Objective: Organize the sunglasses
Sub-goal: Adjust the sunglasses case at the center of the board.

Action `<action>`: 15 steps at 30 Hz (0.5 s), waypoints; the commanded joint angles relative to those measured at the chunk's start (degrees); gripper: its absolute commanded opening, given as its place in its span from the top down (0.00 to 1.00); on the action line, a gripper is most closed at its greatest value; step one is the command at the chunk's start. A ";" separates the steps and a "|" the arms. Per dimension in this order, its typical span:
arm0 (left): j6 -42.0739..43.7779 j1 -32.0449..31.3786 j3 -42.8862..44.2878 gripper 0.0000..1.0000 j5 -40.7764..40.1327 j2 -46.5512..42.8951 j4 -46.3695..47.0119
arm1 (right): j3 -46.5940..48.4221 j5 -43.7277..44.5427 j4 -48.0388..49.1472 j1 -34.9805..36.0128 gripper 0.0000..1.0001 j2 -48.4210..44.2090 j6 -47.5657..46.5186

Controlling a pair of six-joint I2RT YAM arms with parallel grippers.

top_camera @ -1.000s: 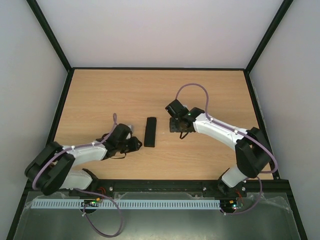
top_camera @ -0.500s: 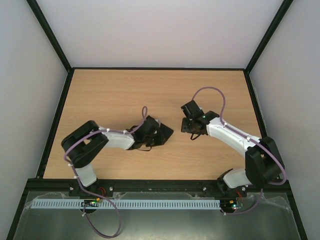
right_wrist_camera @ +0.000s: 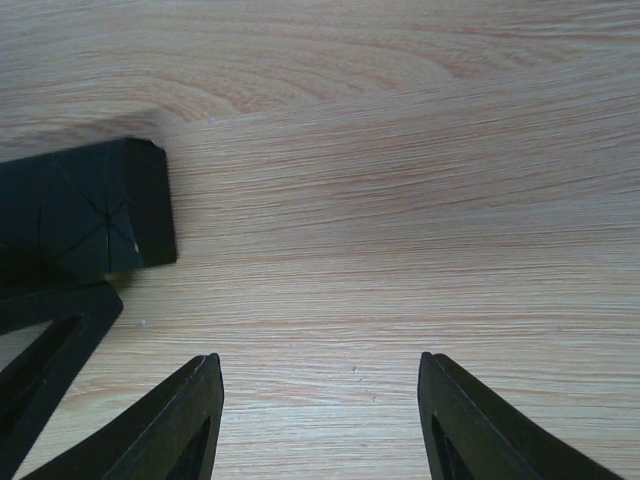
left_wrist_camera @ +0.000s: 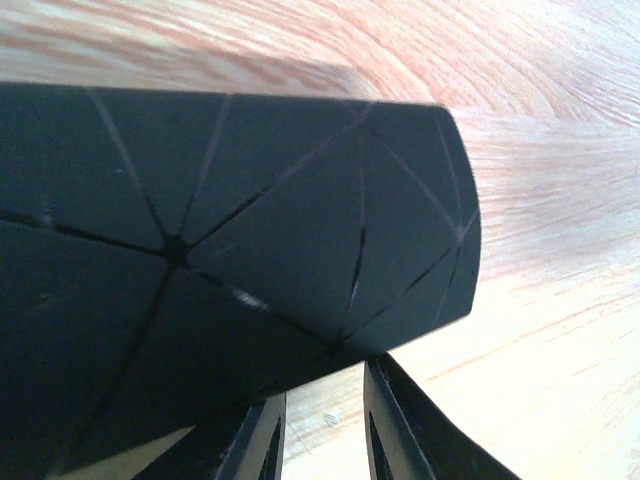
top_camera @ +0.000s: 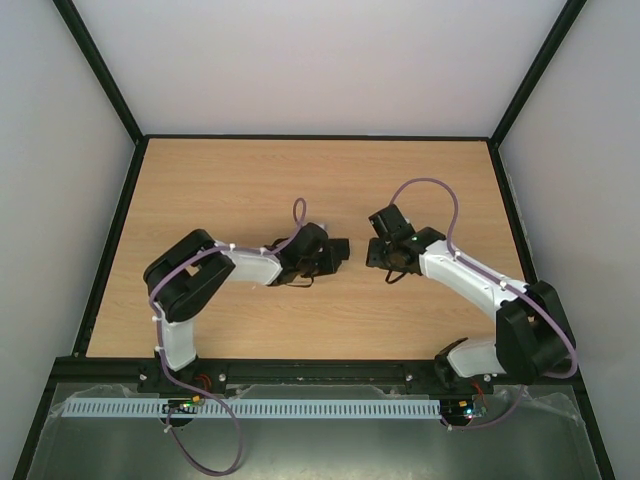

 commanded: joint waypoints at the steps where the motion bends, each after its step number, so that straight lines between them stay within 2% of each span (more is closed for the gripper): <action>1: 2.52 1.94 -2.23 0.76 -2.72 0.95 -4.04 | -0.82 1.04 0.47 -0.54 0.45 -2.16 -0.53; 4: 2.48 0.96 -3.77 0.76 -0.96 -2.98 -4.30 | -0.70 1.59 -0.25 -0.70 0.44 -3.79 -0.46; 7: 1.43 -1.72 -5.83 0.73 -1.18 -10.61 -5.51 | -0.10 3.10 -1.38 -0.82 0.39 -6.03 -0.05; 8: 1.34 -2.71 -6.03 0.71 -1.36 -12.83 -6.58 | 0.19 3.80 -1.77 -0.87 0.36 -6.81 0.09; 10: 1.66 -4.19 -6.07 0.66 -2.10 -17.28 -9.16 | 0.98 6.43 -2.85 -1.07 0.16 -8.37 0.68; 11: 1.85 -4.63 -6.37 0.60 -2.58 -19.67 -10.25 | 1.15 7.90 -2.93 -1.13 0.04 -9.19 1.02; 12: 2.18 -4.75 -6.59 0.52 -2.89 -21.93 -11.14 | 1.38 9.24 -2.82 -1.22 0.01 -10.14 1.21; 13: 2.72 -4.79 -6.89 0.39 -3.70 -24.69 -12.36 | 1.64 10.87 -2.65 -1.45 0.01 -11.02 1.38; 14: 3.43 -4.80 -6.95 0.10 -5.74 -27.50 -14.07 | 1.79 13.12 -2.36 -1.75 0.01 -11.86 1.63; 15: 4.61 -4.71 -6.69 0.01 -9.71 -30.14 -16.25 | 1.82 15.66 -1.93 -2.02 0.01 -12.86 1.94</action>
